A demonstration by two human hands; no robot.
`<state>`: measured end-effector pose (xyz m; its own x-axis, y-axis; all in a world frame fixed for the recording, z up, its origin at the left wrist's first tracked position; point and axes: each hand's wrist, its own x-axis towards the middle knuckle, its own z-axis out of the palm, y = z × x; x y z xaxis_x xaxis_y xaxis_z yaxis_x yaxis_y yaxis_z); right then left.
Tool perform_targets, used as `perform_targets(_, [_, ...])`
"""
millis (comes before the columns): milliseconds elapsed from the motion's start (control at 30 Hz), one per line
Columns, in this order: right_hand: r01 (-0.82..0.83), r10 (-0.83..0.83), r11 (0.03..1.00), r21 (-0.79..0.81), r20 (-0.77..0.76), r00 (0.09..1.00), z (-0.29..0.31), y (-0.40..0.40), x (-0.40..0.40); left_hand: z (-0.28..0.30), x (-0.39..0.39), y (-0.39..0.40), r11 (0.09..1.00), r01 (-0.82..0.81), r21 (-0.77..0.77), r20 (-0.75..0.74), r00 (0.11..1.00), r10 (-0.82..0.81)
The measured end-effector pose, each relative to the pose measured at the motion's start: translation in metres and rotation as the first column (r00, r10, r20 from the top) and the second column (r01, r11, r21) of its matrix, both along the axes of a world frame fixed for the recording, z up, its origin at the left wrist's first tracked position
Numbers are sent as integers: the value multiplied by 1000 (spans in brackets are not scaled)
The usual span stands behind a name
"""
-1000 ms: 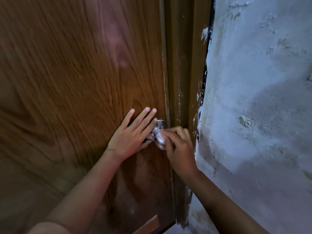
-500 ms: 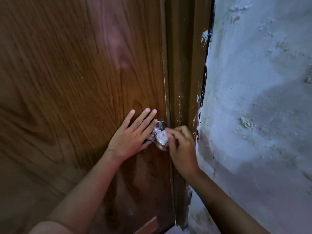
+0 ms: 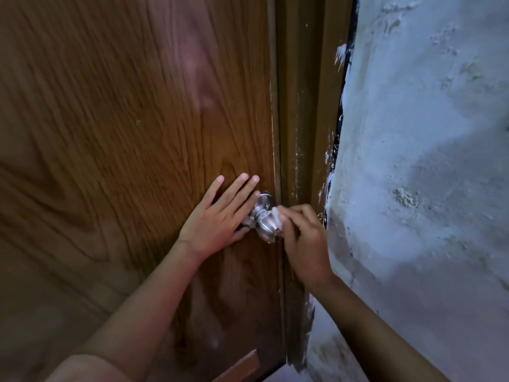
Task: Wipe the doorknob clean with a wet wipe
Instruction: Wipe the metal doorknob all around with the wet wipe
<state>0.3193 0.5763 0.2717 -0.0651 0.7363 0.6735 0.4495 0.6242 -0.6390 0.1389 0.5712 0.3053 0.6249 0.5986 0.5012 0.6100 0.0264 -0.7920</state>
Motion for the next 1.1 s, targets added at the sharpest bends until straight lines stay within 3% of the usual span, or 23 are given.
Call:
perform_targets(133, [26,-66,964,-264,-144,987,-11,5,2,-1,-1,0,999,-34,-3,-17,999,34])
perform_targets(333, [46,-111,948,-315,-193,975,-7,6,-4,-1,0,0,999,-36,-10,-14,999,36])
perform_targets(500, [-10,11,1000,-7,31,999,8,2,-12,-1,-1,0,1000,-23,-14,-20,1000,22])
perform_targets(633, [-141,52,949,284,299,953,-10,-11,-4,-1,-2,0,1000,-31,-2,-24,999,31])
perform_targets(700, [-179,24,918,353,403,915,-19,-15,1,-2,-2,0,1000,-29,-3,-19,999,29])
perform_targets(767, [-169,21,917,360,381,924,-21,-17,4,-2,-2,0,1000,-24,-11,-11,1000,23])
perform_targets(867, [-97,53,961,259,173,984,-15,-17,5,-3,-2,0,1000,-15,-13,2,1000,15])
perform_targets(967, [4,-4,999,32,17,1000,-5,-9,7,-2,-2,0,1000,-15,-14,5,1000,15])
perform_targets(1100, [-28,-33,934,-356,-165,986,1,4,4,-2,-2,0,1000,-20,-13,-1,1000,20])
